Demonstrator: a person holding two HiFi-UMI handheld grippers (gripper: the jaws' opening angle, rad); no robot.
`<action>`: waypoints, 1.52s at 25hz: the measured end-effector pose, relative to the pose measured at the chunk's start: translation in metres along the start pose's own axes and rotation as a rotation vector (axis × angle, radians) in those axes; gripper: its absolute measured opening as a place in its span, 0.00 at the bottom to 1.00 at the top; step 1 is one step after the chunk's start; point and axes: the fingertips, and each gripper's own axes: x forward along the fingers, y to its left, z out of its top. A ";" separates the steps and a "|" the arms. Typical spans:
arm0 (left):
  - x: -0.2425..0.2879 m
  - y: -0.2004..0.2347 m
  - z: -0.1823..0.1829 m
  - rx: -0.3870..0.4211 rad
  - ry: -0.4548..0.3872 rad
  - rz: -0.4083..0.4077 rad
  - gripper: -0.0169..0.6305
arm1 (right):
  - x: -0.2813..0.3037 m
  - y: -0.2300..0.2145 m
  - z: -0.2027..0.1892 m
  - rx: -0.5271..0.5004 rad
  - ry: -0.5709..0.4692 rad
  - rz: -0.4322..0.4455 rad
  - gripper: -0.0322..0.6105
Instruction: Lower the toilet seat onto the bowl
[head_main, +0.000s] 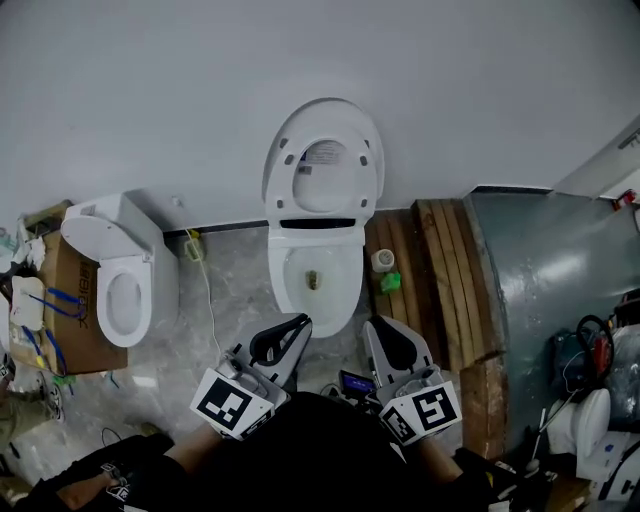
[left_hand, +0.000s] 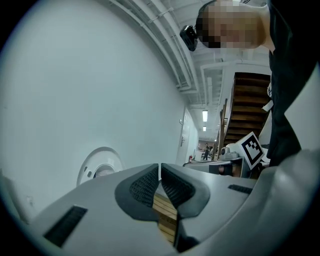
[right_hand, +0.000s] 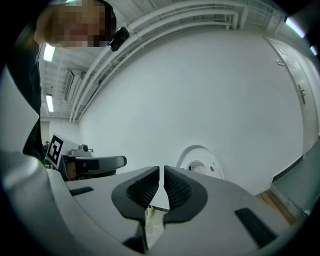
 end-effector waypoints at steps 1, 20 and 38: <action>0.003 0.010 0.000 -0.005 0.003 -0.009 0.07 | 0.009 -0.001 0.001 0.000 0.004 -0.012 0.13; 0.093 0.203 0.025 0.159 0.102 0.067 0.07 | 0.110 -0.086 0.026 -0.069 0.086 -0.229 0.13; 0.262 0.293 -0.003 0.346 0.308 0.334 0.09 | 0.246 -0.242 0.056 -0.161 0.144 0.031 0.16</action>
